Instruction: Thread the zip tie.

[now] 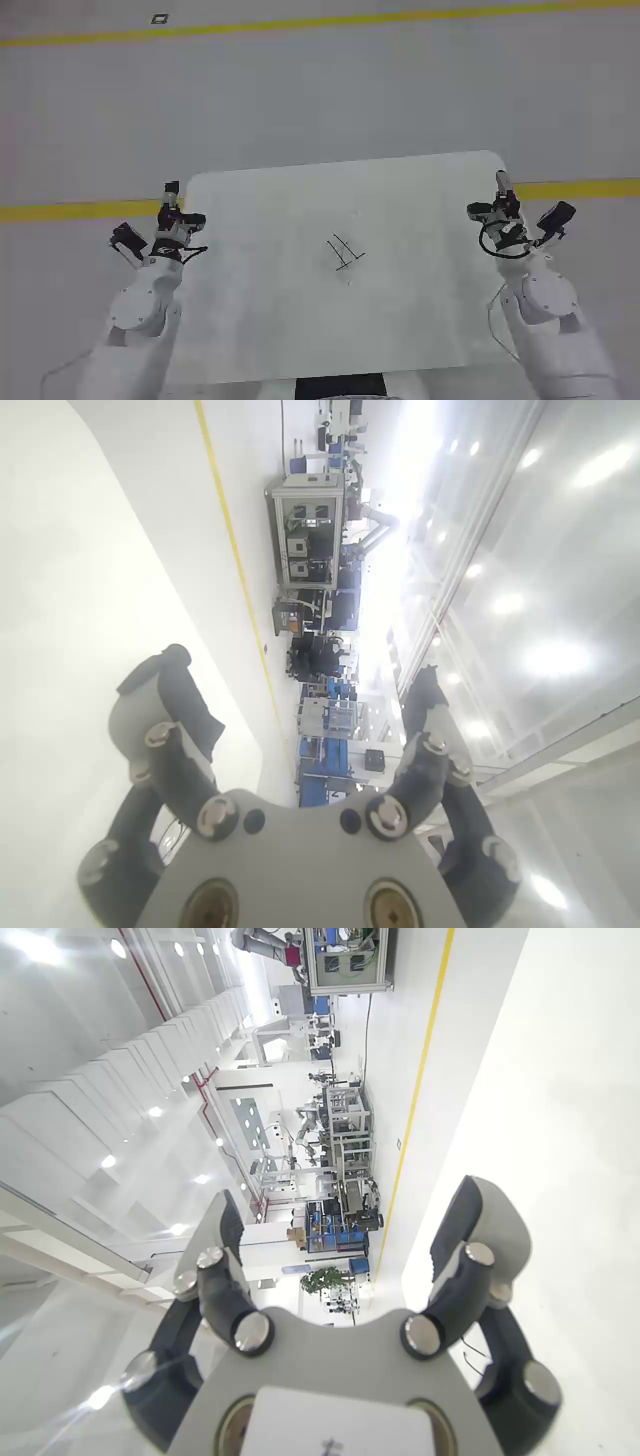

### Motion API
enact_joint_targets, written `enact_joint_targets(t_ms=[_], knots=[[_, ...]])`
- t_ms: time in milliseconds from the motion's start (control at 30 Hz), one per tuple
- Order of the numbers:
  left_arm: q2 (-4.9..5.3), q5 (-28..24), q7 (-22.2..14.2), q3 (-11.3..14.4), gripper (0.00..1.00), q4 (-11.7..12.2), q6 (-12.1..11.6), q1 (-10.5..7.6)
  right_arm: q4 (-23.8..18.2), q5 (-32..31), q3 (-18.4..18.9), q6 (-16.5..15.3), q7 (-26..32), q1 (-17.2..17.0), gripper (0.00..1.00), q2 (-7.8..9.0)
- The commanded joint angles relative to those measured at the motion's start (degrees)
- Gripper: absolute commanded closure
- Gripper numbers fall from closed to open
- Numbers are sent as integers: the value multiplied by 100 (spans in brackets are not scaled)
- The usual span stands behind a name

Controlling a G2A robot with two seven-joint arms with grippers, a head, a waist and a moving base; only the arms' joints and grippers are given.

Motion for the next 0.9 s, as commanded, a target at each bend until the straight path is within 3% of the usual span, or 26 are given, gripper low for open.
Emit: enact_joint_targets(t_ms=[0,133,267,700,867], knots=[[-6,67,-118,96,0,-151,47,-2,0,0,0,0,0,0,0,0],[-2,499,-274,255,0,-498,140,135,0,0,0,0,0,0,0,0],[8,865,-391,373,0,-694,500,249,0,0,0,0,0,0,0,0],[8,865,-391,373,0,-694,500,249,0,0,0,0,0,0,0,0],[-5,1109,-624,754,0,-800,930,39,0,0,0,0,0,0,0,0]])
